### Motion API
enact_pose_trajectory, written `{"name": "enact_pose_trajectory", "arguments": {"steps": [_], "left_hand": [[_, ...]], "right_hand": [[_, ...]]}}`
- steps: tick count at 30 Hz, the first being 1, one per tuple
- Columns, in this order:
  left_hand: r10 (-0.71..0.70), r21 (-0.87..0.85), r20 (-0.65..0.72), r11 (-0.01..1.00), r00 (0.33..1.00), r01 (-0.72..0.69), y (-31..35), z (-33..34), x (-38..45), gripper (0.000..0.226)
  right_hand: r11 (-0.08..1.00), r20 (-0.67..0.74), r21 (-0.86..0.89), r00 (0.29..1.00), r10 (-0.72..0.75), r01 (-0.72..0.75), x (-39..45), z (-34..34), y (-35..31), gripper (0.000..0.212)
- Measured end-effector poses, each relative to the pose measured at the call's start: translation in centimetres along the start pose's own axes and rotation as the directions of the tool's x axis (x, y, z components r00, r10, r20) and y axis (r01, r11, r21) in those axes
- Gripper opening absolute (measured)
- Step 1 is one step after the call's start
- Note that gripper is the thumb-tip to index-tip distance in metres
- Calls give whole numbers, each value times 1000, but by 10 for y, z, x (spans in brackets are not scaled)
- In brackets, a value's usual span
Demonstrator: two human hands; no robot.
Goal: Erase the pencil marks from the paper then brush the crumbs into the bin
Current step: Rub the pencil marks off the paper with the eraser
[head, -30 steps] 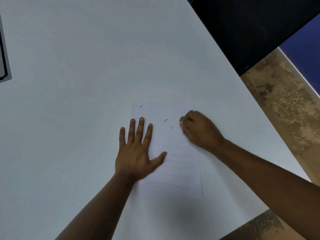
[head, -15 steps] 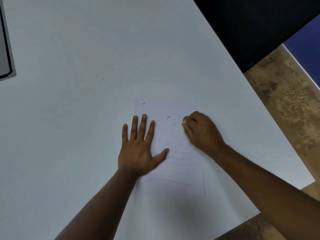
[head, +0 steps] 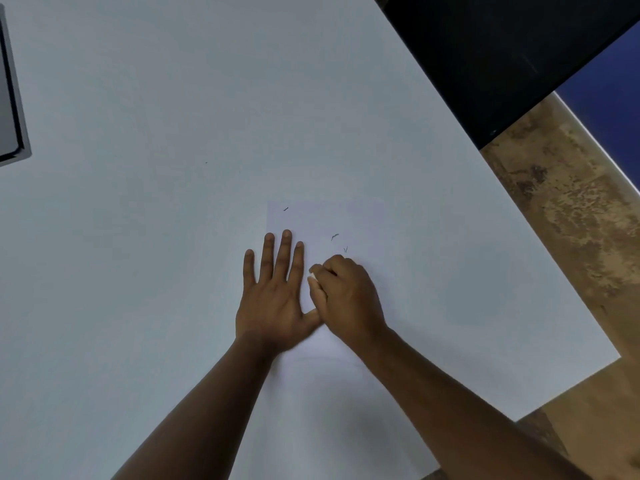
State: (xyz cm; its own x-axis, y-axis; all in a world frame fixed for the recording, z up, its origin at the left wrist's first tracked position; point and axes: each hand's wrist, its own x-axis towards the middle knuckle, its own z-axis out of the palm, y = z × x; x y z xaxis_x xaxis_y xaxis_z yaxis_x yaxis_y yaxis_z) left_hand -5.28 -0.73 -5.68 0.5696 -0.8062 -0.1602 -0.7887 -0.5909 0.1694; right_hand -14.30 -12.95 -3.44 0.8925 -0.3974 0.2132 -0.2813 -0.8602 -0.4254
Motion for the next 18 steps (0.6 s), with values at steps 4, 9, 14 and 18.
{"name": "enact_pose_trajectory", "arguments": {"steps": [4,9,14,18], "left_hand": [[-37,-15,-9,999,999,37,5,-4,0,103],[-45,-36,-8,998,999,45,6,-7,-1,104],[-27,-22,-3,999,1000,27,4,-4,0,104],[-11,0,4,1000,1000,11,2,-3,-1,104]], "right_hand": [[972,-96,-228,995,27,-49,7,-13,48,15],[951,-175,-202,964,202,-236,11,-34,83,16],[984,-53,108,987,149,-143,-1,-19,30,27],[999,-5,35,999,32,-32,-12,-4,11,21]]}}
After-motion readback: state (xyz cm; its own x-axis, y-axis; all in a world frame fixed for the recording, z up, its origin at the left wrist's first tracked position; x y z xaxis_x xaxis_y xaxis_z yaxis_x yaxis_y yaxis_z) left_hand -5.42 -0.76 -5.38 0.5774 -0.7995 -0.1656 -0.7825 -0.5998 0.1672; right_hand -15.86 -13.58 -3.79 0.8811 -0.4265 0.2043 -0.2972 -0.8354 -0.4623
